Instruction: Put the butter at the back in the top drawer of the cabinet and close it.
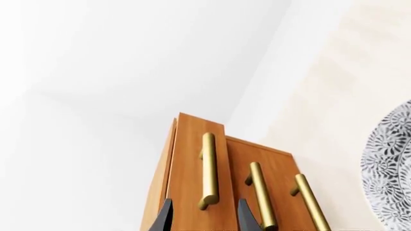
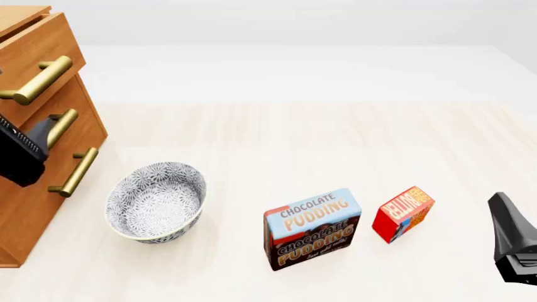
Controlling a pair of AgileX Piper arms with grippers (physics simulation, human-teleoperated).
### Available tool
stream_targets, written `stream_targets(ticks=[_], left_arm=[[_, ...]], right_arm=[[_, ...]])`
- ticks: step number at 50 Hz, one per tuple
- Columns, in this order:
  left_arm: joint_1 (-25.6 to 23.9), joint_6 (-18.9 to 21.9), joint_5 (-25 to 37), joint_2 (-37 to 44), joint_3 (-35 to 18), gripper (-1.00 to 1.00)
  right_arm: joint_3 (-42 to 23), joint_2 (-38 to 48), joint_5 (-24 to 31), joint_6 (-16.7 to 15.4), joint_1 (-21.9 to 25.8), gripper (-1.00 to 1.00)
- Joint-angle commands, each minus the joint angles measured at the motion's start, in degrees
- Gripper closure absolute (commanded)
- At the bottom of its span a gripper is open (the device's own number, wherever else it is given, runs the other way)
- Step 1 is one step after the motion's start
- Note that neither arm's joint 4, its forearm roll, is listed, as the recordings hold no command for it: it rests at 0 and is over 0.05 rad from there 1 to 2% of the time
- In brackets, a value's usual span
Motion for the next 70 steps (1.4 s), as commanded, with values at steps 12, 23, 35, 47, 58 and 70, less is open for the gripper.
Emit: stream_targets(ticks=[12,23,35,47,58,70], left_arm=[[1.36,-0.1,-0.76,1.23,0.07,-1.0],[1.5,-0.2,-3.29,4.49,-0.29,-1.0],[2.08,-0.41,-5.02,6.99,-0.55,-1.0],[2.6,-0.57,-5.6,7.83,-0.53,-1.0],[2.53,-0.65,-6.52,9.31,-0.78,-1.0],[3.48,-0.39,-6.79,9.92,-1.12,-1.0]], right_arm=[[0.0,0.0,0.0,0.0,0.0,-1.0],[0.0,0.0,0.0,0.0,0.0,-1.0],[0.0,0.0,0.0,0.0,0.0,-1.0],[0.0,0.0,0.0,0.0,0.0,-1.0],[0.0,0.0,0.0,0.0,0.0,-1.0],[0.0,0.0,0.0,0.0,0.0,-1.0]])
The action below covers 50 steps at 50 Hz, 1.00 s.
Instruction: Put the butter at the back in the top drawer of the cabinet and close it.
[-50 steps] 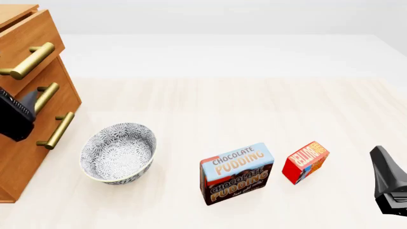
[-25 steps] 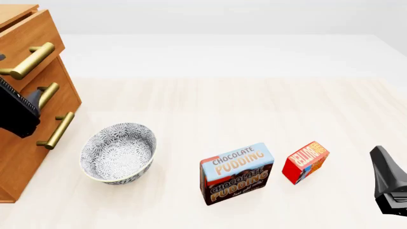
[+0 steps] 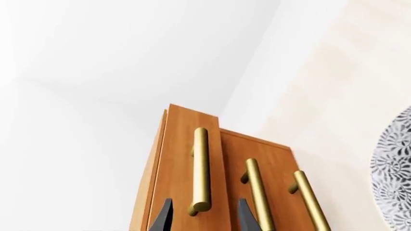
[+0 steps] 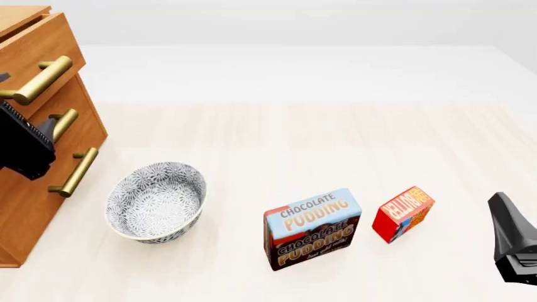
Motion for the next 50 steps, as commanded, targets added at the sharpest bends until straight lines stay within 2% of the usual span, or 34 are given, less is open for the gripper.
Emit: stream_targets(ticks=[1,50], left_arm=[[0.76,0.18,-0.56,0.97,-0.32,-1.0],[1.1,-0.13,-2.75,4.69,-1.84,-1.0]], right_arm=[[0.0,0.0,0.0,0.0,0.0,-1.0],[0.0,0.0,0.0,0.0,0.0,-1.0]])
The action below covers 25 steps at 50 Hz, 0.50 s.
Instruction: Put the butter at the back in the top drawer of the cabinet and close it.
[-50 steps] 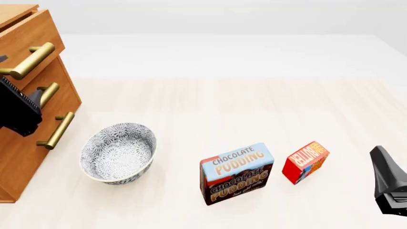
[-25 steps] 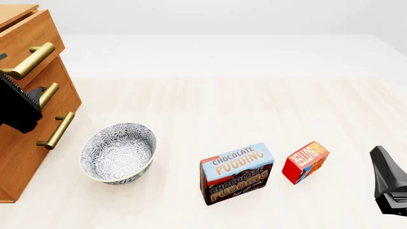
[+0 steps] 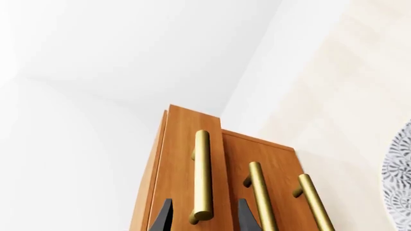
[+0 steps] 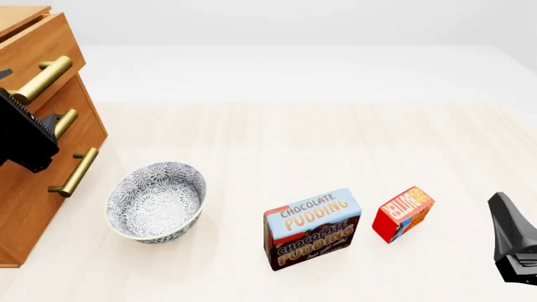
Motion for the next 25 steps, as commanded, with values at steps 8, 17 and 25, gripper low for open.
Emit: stream_targets(ticks=[8,17,25], left_arm=[[0.86,-0.51,-0.79,1.18,0.12,-1.0],[1.17,-0.58,-1.94,2.67,0.26,-1.0],[1.44,-0.53,-2.55,3.72,-0.1,-1.0]], right_arm=[[0.0,0.0,0.0,0.0,0.0,-1.0],[0.0,0.0,0.0,0.0,0.0,-1.0],[0.0,0.0,0.0,0.0,0.0,-1.0]])
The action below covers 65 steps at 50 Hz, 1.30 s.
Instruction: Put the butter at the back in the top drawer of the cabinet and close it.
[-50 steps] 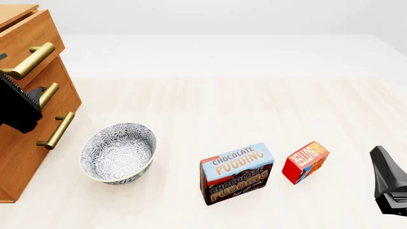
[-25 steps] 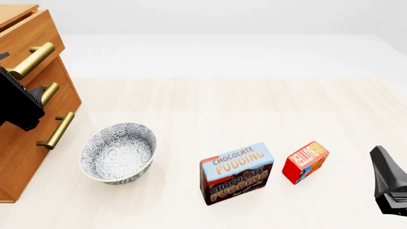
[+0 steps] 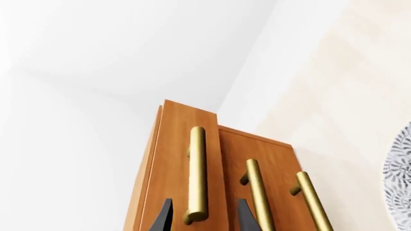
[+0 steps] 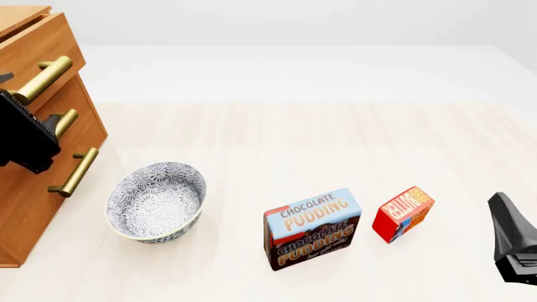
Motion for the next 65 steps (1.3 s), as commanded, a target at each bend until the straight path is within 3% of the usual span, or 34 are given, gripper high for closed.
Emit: stream_targets(ticks=[1,9,10,11,13,41,65], left_arm=[[0.48,-0.05,-0.89,1.49,-0.29,-1.0],[0.81,0.4,-2.08,1.72,0.2,-1.0],[-1.69,-0.06,-1.81,2.26,-0.68,-1.0],[-2.03,-0.79,-0.05,1.77,-1.25,1.0],[0.11,0.49,-1.65,0.65,-0.01,1.0],[-0.29,0.7,-1.98,-0.39,1.16,1.0],[-4.2,0.97,-7.88,5.36,2.33,1.0]], right_arm=[[0.0,0.0,0.0,0.0,0.0,-1.0],[0.0,0.0,0.0,0.0,0.0,-1.0],[0.0,0.0,0.0,0.0,0.0,-1.0],[0.0,0.0,0.0,0.0,0.0,-1.0],[0.0,0.0,0.0,0.0,0.0,-1.0],[0.0,0.0,0.0,0.0,0.0,-1.0],[0.0,0.0,0.0,0.0,0.0,-1.0]])
